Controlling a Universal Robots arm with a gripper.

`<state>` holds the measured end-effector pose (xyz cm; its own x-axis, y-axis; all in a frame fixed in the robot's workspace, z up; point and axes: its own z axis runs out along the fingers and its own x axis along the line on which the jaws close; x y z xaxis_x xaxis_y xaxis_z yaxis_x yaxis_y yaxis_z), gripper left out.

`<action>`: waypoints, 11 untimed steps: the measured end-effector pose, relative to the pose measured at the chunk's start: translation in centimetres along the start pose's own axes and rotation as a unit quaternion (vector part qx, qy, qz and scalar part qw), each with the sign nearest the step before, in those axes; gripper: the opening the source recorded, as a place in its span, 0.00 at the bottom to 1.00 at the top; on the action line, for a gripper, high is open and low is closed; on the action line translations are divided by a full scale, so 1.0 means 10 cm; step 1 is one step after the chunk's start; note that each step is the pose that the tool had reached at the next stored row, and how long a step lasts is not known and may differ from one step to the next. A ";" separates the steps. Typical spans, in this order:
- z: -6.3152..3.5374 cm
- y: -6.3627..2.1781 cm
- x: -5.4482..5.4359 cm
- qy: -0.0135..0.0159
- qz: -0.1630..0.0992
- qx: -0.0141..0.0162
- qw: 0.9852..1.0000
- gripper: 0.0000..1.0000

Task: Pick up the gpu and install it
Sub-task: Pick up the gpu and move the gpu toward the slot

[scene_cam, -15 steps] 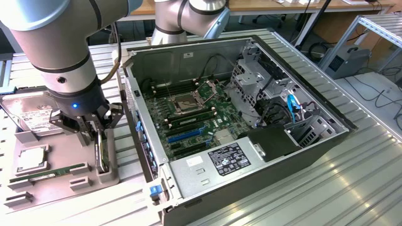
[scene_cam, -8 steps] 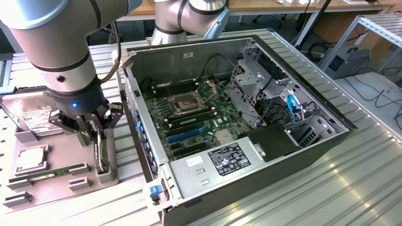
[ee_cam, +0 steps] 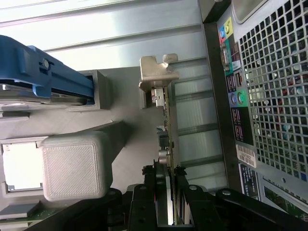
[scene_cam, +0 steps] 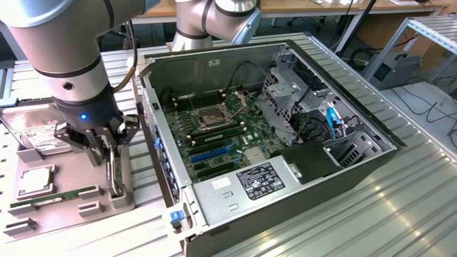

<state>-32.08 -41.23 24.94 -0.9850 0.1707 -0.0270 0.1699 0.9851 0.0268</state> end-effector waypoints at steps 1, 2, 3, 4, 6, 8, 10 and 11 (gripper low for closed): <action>-0.005 0.001 0.00 0.000 0.000 0.000 1.000 0.28; -0.010 0.001 0.00 0.000 0.000 0.000 1.000 0.28; -0.015 0.002 0.00 0.000 0.000 0.000 1.000 0.28; -0.018 0.002 0.00 0.000 0.000 0.000 1.000 0.28; -0.026 0.002 0.00 0.000 0.000 0.000 1.000 0.28; -0.048 0.003 0.00 0.000 0.000 0.001 1.000 0.28; -0.057 0.004 0.00 0.000 0.000 0.001 1.000 0.28; -0.061 0.004 0.00 0.000 0.000 0.001 1.000 0.28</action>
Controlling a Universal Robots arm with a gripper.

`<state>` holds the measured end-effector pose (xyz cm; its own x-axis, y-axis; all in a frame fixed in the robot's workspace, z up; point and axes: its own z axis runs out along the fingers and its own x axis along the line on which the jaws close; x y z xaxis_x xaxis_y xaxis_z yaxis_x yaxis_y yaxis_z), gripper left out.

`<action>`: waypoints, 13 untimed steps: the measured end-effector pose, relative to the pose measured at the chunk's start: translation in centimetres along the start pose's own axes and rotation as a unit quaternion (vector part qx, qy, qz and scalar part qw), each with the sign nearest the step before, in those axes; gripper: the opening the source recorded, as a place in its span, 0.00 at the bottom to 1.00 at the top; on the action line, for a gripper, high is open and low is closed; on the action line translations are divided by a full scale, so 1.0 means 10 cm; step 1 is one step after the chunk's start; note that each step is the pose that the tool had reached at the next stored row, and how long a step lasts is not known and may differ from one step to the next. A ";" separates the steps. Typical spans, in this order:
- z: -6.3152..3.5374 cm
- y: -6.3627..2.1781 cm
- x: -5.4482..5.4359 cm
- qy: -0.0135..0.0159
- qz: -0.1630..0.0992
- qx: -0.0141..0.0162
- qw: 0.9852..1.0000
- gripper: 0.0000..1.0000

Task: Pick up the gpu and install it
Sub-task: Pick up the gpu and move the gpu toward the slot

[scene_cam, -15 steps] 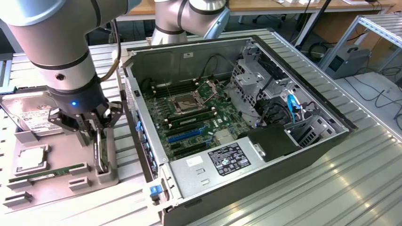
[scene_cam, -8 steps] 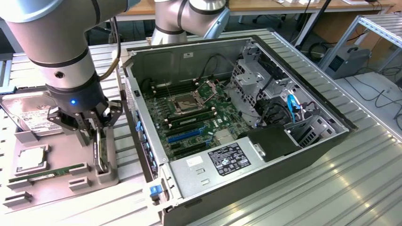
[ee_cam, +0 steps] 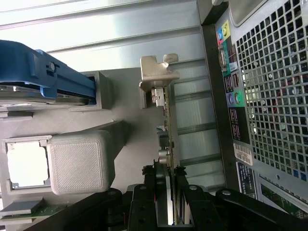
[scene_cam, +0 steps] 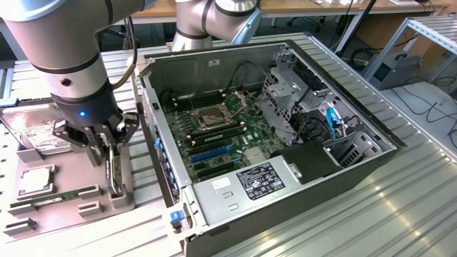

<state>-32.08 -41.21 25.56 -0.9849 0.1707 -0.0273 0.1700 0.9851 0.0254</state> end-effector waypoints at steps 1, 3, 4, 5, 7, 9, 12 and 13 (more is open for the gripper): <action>-0.005 0.000 0.00 0.000 0.000 0.000 1.000 0.28; -0.015 0.001 0.00 0.000 0.000 0.000 1.000 0.28; -0.020 0.002 0.00 0.000 0.000 0.000 1.000 0.28; -0.025 0.002 0.00 0.000 0.000 0.001 1.000 0.28; -0.034 0.003 0.00 0.000 0.000 0.001 1.000 0.28; -0.044 0.004 0.00 0.000 0.000 0.001 1.000 0.28; -0.063 0.007 0.00 0.000 0.000 0.002 1.000 0.28; -0.068 0.007 0.00 0.000 0.000 0.002 1.000 0.28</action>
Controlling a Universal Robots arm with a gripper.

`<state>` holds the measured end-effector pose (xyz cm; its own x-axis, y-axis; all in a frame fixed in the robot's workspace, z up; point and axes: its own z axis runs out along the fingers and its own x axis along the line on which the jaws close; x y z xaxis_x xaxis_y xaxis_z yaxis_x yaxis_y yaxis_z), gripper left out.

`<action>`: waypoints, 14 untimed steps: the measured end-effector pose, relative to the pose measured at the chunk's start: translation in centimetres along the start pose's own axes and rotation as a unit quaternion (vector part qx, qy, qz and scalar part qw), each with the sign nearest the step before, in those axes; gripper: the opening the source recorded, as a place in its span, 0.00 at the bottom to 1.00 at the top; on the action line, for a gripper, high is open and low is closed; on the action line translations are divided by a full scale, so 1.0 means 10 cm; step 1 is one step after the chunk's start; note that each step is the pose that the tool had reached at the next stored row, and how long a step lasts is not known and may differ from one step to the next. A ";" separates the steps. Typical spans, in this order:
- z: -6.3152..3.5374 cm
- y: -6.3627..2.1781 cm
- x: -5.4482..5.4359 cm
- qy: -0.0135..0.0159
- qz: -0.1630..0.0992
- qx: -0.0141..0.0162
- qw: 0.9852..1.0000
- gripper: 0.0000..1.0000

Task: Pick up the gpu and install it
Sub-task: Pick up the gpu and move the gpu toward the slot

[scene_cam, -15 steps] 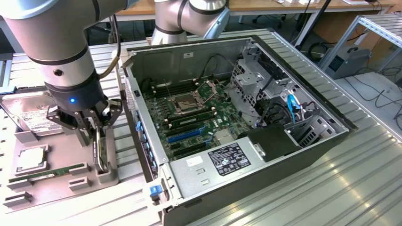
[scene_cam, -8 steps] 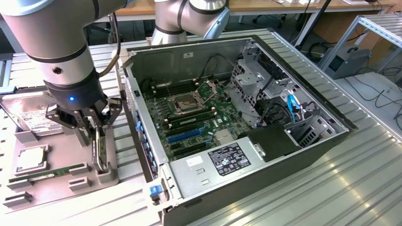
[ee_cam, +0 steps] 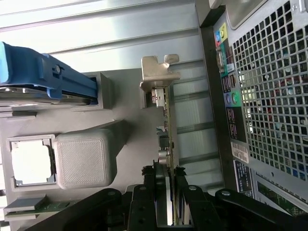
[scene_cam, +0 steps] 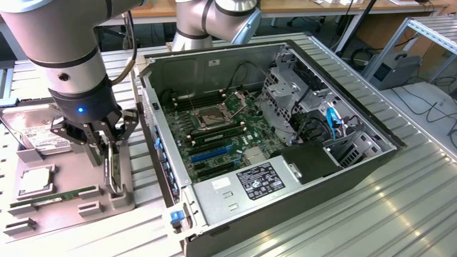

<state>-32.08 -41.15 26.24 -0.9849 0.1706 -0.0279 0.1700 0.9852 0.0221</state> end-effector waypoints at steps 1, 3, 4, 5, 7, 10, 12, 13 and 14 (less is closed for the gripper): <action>-0.008 0.001 0.00 0.000 0.000 0.000 1.000 0.28; -0.020 0.003 0.00 0.000 0.000 0.001 1.000 0.28; -0.026 0.004 0.00 0.000 0.000 0.001 1.000 0.28; -0.032 0.004 0.00 0.000 0.000 0.001 1.000 0.28; -0.043 0.006 0.00 0.000 0.000 0.001 1.000 0.28; -0.066 0.008 0.00 0.000 0.000 0.002 1.000 0.28; -0.075 0.009 0.00 0.000 0.000 0.002 1.000 0.28; -0.081 0.010 0.00 0.000 0.000 0.003 1.000 0.28; -0.086 0.010 0.00 0.000 0.000 0.003 1.000 0.28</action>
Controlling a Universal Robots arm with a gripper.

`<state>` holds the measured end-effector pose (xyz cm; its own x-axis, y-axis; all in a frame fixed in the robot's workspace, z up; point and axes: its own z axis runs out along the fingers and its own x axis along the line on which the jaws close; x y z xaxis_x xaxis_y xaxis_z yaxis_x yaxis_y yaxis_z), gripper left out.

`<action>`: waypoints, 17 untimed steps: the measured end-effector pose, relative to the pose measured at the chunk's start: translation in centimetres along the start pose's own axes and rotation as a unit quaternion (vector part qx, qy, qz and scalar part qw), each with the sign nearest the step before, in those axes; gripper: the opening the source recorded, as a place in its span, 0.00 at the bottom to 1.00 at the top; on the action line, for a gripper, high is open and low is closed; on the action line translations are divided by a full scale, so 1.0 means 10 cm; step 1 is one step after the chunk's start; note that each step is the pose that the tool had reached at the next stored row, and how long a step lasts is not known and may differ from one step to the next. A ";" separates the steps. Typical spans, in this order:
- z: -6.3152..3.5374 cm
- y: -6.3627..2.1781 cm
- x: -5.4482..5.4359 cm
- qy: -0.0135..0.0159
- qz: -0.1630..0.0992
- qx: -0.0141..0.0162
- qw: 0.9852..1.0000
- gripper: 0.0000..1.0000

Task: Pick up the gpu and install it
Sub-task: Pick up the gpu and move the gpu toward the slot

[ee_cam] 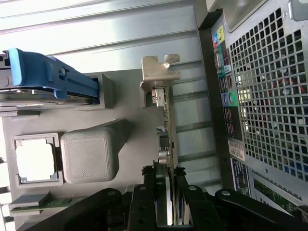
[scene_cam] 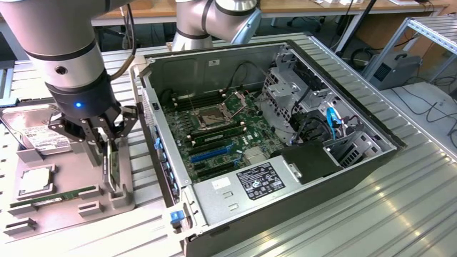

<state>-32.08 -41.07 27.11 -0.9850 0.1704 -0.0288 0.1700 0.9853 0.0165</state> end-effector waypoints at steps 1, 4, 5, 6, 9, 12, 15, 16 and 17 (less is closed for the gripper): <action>-0.006 0.001 0.00 0.000 0.000 0.000 1.000 0.28; -0.024 0.002 0.00 0.000 0.000 0.001 1.000 0.28; -0.029 0.003 0.00 0.000 0.000 0.001 1.000 0.28; -0.035 0.003 0.00 0.000 0.000 0.001 1.000 0.28; -0.053 0.006 0.00 0.000 0.000 0.001 1.000 0.28; -0.072 0.008 0.00 0.000 0.000 0.002 1.000 0.28; -0.092 0.010 0.00 0.000 0.000 0.002 1.000 0.28; -0.098 0.011 0.00 0.000 0.000 0.002 1.000 0.28; -0.106 0.012 0.00 0.000 0.000 0.003 1.000 0.28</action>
<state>-32.08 -40.96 28.17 -0.9850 0.1703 -0.0296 0.1700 0.9854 0.0115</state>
